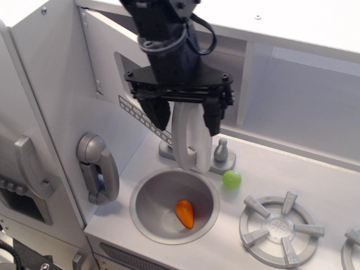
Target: Close microwave
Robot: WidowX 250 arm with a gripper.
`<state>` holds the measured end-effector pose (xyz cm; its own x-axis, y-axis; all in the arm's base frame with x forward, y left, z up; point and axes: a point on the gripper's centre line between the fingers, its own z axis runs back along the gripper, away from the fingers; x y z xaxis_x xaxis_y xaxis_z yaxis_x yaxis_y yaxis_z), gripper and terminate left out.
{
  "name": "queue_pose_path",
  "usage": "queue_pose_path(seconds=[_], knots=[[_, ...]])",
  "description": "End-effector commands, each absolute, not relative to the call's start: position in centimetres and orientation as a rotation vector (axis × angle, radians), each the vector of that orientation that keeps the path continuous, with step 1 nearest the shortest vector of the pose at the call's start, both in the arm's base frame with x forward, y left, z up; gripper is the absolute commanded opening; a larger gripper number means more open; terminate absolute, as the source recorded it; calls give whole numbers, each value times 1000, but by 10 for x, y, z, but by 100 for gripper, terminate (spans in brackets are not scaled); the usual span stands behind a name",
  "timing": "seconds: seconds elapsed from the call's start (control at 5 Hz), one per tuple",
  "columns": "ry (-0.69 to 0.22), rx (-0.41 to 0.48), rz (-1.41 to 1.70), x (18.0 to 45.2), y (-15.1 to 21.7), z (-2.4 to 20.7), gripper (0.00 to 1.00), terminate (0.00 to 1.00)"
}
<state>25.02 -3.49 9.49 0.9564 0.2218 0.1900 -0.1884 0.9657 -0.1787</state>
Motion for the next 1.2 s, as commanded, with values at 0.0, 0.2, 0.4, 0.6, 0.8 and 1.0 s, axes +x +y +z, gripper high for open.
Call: queue_pose_path(seconds=[0.0,0.2,0.4,0.6,0.8,1.0], knots=[[-363,-135,254,285,-36,108,100,0],[-391,-135,267,294,-37,108,100,0],[-409,-144,290,304,-38,110,100,0],[-426,-141,299,309,-40,111,100,0],[-590,-145,300,315,-39,119,100,0],[-650,-157,306,320,-39,122,100,0]])
